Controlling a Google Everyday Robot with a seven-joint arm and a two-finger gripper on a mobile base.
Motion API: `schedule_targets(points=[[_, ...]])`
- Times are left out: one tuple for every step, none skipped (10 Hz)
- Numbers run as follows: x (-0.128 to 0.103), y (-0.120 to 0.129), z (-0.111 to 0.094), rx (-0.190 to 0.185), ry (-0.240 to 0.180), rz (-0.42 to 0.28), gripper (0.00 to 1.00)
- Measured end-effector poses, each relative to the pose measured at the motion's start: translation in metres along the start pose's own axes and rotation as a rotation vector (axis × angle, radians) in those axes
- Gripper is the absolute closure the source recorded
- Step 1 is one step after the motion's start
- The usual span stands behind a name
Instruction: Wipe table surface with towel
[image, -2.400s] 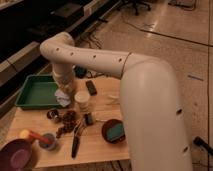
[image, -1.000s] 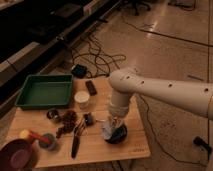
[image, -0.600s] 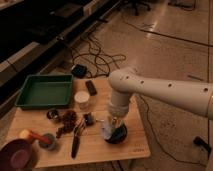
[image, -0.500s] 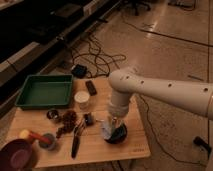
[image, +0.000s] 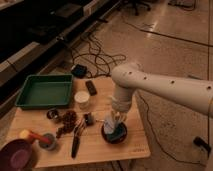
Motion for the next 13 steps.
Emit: schedule_targets(points=[[0.016, 0.005, -0.003, 0.004, 0.012, 0.006, 1.0], [0.025, 0.012, -0.002, 0.005, 0.021, 0.011, 1.0], [0.037, 0.019, 0.003, 0.022, 0.047, 0.003, 1.0], [0.041, 0.025, 0.007, 0.034, 0.058, 0.001, 1.0], [0.043, 0.028, 0.013, 0.051, 0.063, -0.001, 1.0], [0.044, 0.032, 0.022, 0.067, 0.062, 0.003, 1.0], [0.045, 0.038, 0.033, 0.072, 0.066, 0.008, 1.0], [0.047, 0.045, 0.043, 0.079, 0.075, 0.015, 1.0], [0.049, 0.051, 0.049, 0.079, 0.082, 0.021, 1.0], [0.055, 0.058, 0.05, 0.084, 0.099, 0.033, 1.0], [0.063, 0.062, 0.049, 0.093, 0.113, 0.035, 1.0], [0.07, 0.063, 0.047, 0.104, 0.125, 0.03, 1.0], [0.081, 0.064, 0.047, 0.126, 0.141, 0.019, 1.0]])
